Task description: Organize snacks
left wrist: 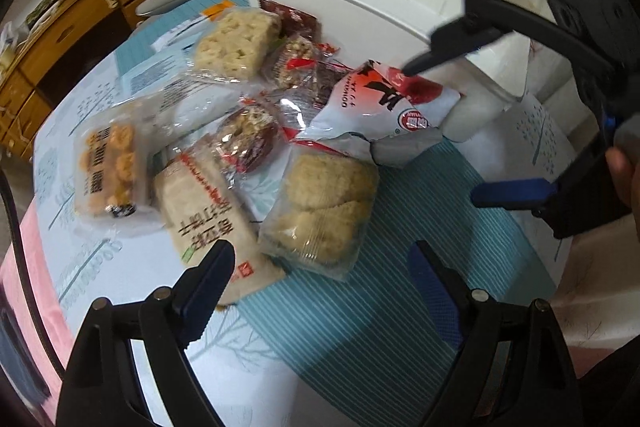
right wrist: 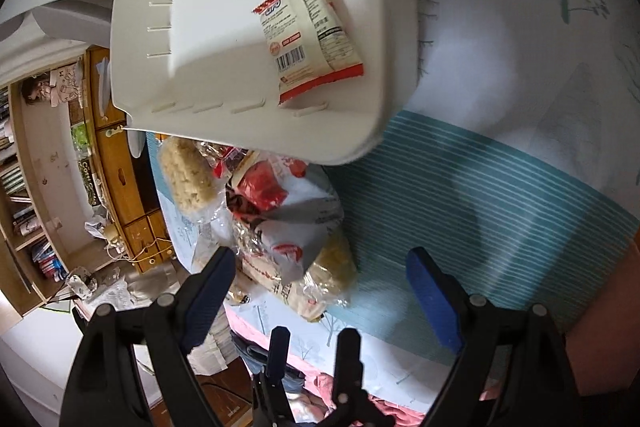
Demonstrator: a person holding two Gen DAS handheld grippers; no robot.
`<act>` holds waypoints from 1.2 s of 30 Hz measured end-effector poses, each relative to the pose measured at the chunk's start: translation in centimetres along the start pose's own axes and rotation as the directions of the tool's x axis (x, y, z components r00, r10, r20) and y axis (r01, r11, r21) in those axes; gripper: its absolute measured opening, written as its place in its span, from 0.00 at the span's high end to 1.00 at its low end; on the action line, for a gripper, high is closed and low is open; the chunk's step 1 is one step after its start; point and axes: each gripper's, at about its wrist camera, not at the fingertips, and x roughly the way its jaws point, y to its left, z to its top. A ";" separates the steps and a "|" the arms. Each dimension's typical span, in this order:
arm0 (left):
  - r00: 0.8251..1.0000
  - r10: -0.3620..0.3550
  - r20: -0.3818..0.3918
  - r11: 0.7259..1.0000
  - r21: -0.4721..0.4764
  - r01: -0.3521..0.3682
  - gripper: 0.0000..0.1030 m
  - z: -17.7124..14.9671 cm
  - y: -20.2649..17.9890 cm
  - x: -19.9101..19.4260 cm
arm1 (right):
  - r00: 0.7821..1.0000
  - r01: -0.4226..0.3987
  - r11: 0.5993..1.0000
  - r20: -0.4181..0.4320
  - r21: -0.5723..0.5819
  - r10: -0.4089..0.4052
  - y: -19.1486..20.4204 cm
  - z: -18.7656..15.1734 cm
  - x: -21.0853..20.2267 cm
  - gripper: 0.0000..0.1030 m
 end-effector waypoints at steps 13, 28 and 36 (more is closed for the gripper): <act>0.999 -0.025 -0.039 0.997 0.077 0.028 0.15 1.6 -0.5 4.0 | 0.999 0.032 0.998 0.020 -0.045 -0.031 1.8 1.9 2.5 0.18; 0.998 -0.017 -0.055 0.997 0.070 0.021 0.31 3.1 -0.9 6.4 | 1.000 0.001 0.992 0.016 -0.130 0.001 3.6 2.7 3.6 0.32; 0.999 -0.023 -0.038 0.998 0.063 0.025 0.46 3.0 -0.7 6.4 | 1.000 -0.010 0.991 0.003 -0.131 0.011 3.5 2.8 3.5 0.36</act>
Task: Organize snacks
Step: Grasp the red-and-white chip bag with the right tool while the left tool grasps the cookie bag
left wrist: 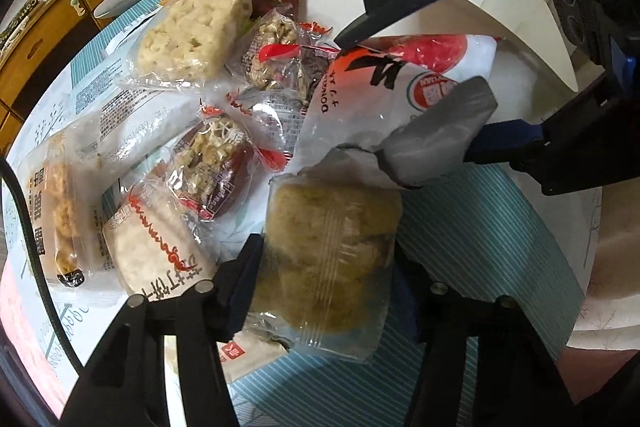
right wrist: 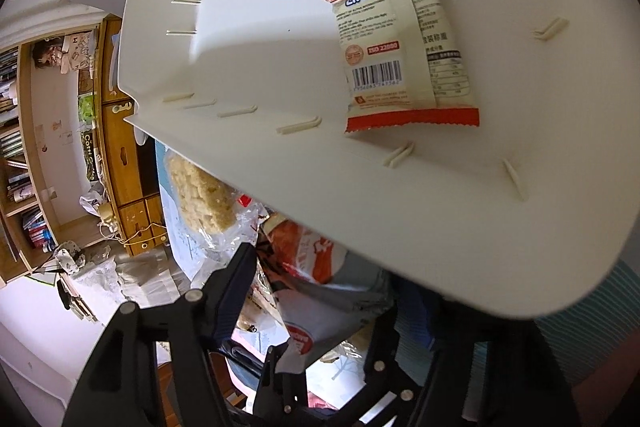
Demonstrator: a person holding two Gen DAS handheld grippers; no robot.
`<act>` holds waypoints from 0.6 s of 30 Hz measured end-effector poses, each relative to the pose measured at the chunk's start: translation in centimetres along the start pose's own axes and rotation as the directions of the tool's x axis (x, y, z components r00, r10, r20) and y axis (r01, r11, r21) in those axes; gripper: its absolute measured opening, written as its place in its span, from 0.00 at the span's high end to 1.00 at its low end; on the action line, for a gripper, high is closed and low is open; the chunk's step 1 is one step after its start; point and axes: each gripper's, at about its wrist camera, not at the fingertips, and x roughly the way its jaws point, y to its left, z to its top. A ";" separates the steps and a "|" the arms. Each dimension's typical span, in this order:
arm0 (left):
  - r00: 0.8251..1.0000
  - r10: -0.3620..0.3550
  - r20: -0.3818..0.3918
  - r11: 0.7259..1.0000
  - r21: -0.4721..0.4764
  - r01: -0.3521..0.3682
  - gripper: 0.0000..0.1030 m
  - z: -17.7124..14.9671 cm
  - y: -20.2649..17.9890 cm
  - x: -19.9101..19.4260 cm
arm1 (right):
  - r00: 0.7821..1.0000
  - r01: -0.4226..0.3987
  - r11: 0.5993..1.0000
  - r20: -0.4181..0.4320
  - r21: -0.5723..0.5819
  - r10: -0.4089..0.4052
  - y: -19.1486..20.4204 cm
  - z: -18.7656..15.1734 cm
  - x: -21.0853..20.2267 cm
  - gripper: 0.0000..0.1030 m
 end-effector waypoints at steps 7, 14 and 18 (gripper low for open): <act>1.000 0.005 -0.014 1.000 -0.023 -0.005 0.49 -1.0 0.3 -1.1 | 1.000 -0.020 1.000 -0.011 0.007 0.020 -0.3 -0.4 -0.4 0.41; 0.999 0.022 -0.028 0.999 -0.040 -0.023 0.50 -2.5 0.7 -2.5 | 0.999 -0.023 0.999 -0.027 0.027 0.024 -1.0 -1.2 -1.1 0.45; 0.999 0.034 -0.019 0.997 -0.063 -0.035 0.50 -3.5 1.0 -3.9 | 0.999 -0.027 1.000 -0.031 0.009 0.028 -1.0 -2.0 -1.7 0.46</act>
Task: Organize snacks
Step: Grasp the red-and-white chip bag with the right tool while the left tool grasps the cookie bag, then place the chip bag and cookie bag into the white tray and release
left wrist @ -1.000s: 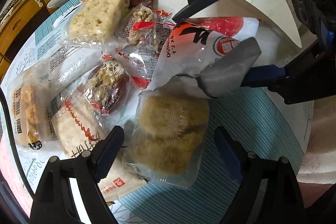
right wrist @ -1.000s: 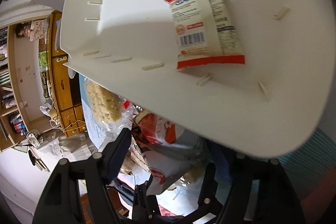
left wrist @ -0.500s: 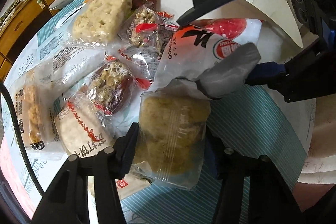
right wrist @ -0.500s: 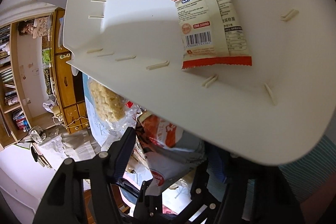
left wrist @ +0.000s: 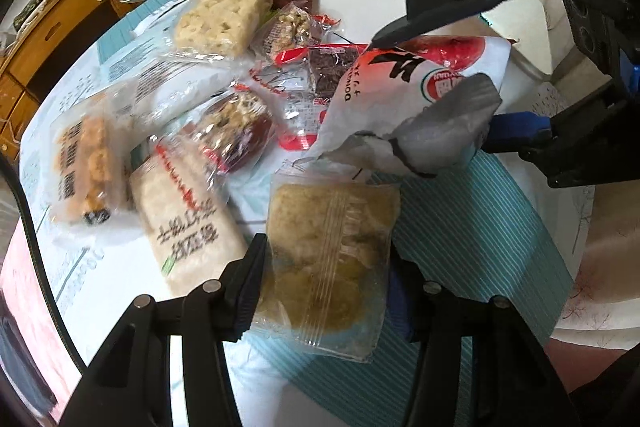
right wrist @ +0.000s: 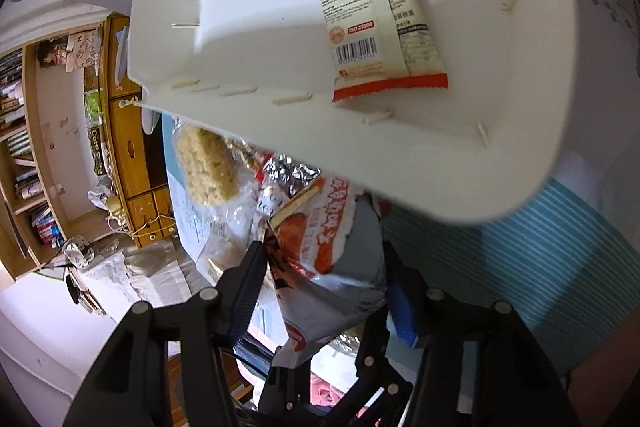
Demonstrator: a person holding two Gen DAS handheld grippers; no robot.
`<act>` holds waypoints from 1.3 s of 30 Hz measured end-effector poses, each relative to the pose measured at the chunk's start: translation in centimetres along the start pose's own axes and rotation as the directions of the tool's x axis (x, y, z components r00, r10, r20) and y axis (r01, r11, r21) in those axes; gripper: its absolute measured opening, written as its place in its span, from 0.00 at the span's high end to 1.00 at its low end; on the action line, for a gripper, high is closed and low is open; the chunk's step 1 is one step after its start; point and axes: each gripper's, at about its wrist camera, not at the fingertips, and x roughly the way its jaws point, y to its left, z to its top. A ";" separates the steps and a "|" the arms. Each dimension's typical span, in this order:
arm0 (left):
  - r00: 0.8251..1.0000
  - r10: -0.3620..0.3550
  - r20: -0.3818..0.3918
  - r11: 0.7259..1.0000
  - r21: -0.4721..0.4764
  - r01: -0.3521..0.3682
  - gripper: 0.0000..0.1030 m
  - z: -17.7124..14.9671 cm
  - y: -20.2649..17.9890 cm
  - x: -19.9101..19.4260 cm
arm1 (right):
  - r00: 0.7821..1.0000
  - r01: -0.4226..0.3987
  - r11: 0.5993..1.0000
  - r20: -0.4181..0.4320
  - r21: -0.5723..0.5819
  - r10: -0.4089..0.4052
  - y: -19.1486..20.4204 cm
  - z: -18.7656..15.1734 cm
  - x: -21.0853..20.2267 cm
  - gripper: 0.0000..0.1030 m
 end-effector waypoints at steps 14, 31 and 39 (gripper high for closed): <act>0.997 0.070 0.014 0.985 -0.156 -0.067 0.50 -4.5 1.6 -4.6 | 0.999 -0.034 0.992 0.006 -0.123 0.035 0.3 -3.4 -3.2 0.54; 0.995 0.096 0.040 0.925 -0.373 -0.074 0.50 -4.1 3.8 -9.0 | 0.998 0.059 0.878 0.040 -0.475 -0.045 2.2 -6.7 -6.4 0.55; 0.993 0.118 0.028 0.899 -0.428 -0.095 0.50 -0.6 1.9 -10.8 | 0.997 0.065 0.729 0.068 -0.682 -0.026 3.5 -6.6 -9.3 0.55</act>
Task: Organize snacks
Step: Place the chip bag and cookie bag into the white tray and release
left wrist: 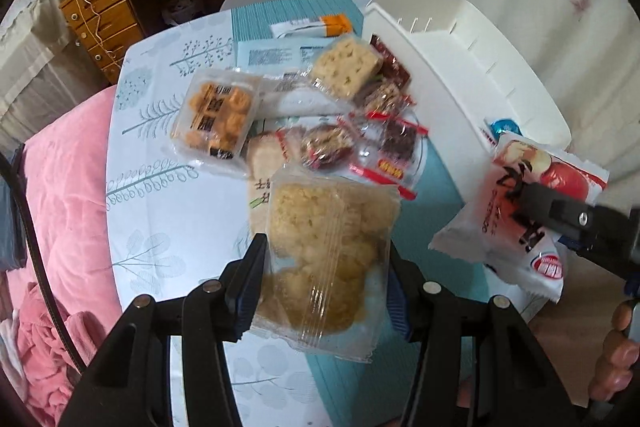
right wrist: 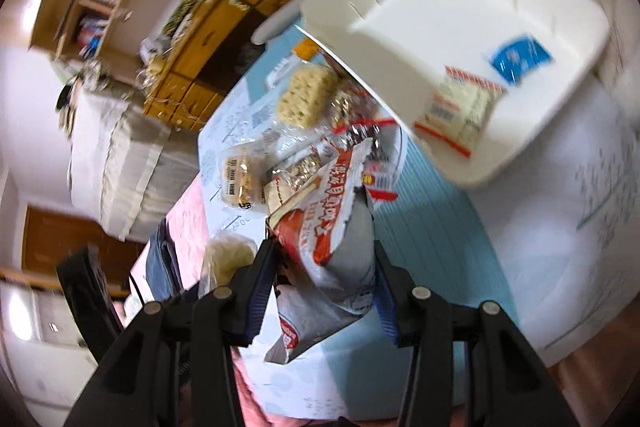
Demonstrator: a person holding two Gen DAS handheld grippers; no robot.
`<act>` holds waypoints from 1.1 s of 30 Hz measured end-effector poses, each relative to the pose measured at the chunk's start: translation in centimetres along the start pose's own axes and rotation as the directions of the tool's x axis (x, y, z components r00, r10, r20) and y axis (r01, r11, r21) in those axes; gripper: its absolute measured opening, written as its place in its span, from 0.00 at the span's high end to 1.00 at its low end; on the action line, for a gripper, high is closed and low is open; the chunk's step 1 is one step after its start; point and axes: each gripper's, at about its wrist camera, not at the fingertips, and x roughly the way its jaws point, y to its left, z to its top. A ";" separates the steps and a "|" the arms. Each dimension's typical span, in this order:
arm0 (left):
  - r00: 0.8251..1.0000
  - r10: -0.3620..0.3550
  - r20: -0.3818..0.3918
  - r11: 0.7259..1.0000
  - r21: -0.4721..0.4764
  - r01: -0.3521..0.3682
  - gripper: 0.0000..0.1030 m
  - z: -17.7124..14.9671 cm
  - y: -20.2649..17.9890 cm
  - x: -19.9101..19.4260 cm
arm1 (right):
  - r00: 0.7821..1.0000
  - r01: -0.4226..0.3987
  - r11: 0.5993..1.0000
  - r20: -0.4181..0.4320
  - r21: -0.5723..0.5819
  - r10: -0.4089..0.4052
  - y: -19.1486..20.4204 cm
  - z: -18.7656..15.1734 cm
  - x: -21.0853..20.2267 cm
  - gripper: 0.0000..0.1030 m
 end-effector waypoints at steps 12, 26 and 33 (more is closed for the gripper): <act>1.000 -0.002 0.025 0.990 -0.138 0.006 0.50 4.2 -6.2 -2.4 | 0.999 0.007 0.959 0.039 -0.284 0.005 -1.0 4.1 -4.9 0.55; 0.999 -0.017 0.045 0.991 -0.135 0.023 0.50 8.9 -15.4 -2.1 | 0.994 0.093 0.906 0.095 -0.413 -0.059 -5.4 9.5 -8.1 0.55; 0.997 -0.054 0.052 0.993 -0.101 0.059 0.49 10.8 -18.8 -1.0 | 0.986 0.154 0.898 0.123 -0.412 -0.113 -8.2 12.0 -8.9 0.54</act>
